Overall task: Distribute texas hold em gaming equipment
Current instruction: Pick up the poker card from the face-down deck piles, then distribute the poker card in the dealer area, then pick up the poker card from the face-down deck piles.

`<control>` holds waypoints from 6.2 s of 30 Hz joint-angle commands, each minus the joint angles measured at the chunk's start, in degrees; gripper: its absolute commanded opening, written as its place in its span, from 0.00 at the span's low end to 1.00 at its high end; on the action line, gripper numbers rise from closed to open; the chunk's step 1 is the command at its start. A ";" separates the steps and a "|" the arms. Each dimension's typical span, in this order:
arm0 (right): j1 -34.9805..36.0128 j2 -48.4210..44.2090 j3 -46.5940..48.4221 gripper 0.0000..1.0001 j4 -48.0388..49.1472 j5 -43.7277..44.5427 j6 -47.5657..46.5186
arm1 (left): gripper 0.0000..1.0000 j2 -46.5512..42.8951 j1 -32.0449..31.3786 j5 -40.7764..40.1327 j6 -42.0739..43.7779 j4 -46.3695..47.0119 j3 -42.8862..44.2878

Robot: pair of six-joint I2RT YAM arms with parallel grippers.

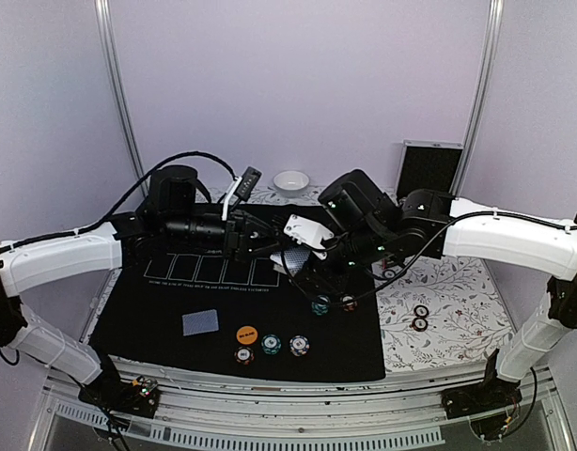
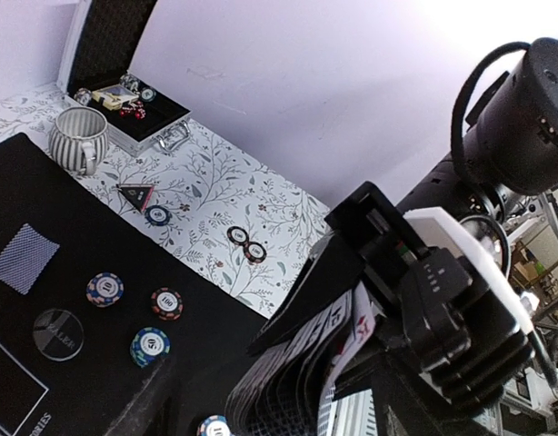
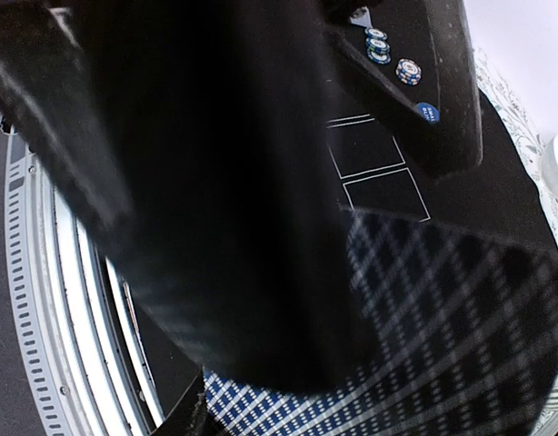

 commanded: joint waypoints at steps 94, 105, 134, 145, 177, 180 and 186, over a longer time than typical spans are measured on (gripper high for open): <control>-1.65 -10.34 -6.36 0.04 -0.80 6.40 3.88 | 0.33 59.11 6.86 -14.85 -59.99 10.72 32.37; -1.67 -9.57 -5.64 0.04 -1.05 5.96 3.56 | 0.85 49.00 5.21 -16.19 -59.09 14.05 24.60; -1.59 -7.01 -3.50 0.04 0.98 4.20 2.02 | 0.94 3.89 1.35 4.84 9.52 13.21 -2.43; -1.42 -5.60 -2.07 0.04 1.23 3.60 1.53 | 0.98 6.72 -4.13 -5.65 8.14 8.93 1.52; -0.95 -5.98 -2.59 0.04 1.08 4.38 1.51 | 0.54 3.13 -3.99 -11.09 9.06 4.48 1.72; -0.94 -6.06 -2.78 0.04 1.07 4.49 1.51 | 0.37 2.29 -4.08 -9.41 9.03 5.52 1.22; -0.93 -6.30 -3.34 0.04 1.11 5.05 1.60 | 0.08 0.09 -3.94 -8.69 8.99 6.03 -0.05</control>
